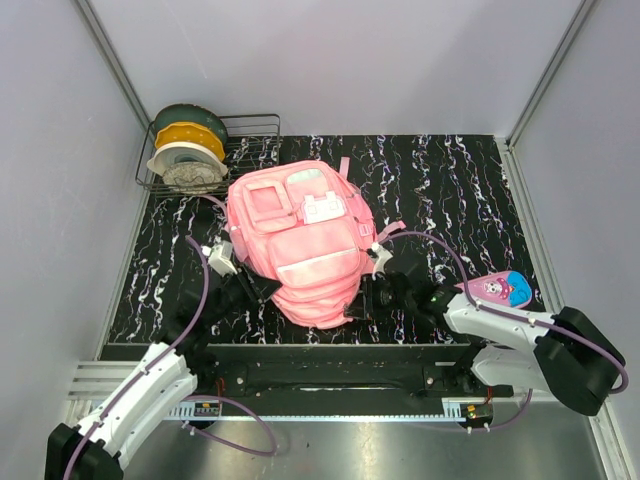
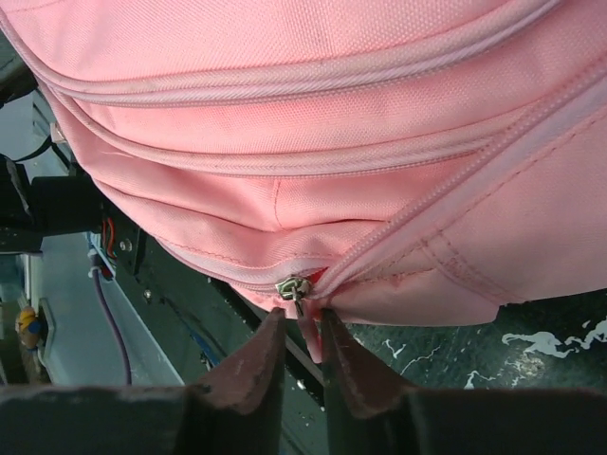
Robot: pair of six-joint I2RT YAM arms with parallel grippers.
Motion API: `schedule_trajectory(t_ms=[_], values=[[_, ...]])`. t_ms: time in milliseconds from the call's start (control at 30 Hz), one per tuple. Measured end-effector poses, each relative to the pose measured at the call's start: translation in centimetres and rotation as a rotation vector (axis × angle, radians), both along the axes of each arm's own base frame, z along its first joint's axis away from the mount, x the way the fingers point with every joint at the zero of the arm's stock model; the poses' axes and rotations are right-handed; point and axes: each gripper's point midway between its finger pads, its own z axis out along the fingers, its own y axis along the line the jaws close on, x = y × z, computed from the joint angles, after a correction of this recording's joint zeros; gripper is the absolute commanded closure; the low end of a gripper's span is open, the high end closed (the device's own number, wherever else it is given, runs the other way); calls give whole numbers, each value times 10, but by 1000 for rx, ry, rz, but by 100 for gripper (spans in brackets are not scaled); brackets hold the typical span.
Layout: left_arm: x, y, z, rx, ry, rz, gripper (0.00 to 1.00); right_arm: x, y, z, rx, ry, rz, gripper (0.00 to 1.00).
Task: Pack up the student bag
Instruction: Zip the student bag at the center of the board.
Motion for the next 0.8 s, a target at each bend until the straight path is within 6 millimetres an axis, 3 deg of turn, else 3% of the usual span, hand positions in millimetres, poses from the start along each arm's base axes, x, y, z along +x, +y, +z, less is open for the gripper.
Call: schedule_trajectory(t_ms=[100,133,267,800], values=[[0,-1,-1,-8,1,1,65,-2,3,2,18,9,10,62],[0,-1,-1,-10,1,0,65,-2,5,3,28,6,15,68],[1,-2,-3,-13,9,1,65,-3,5,3,34,11,16,70],[1,-3,-2,-28,11,-1,67,-2,7,-12,-4,30,1,66]])
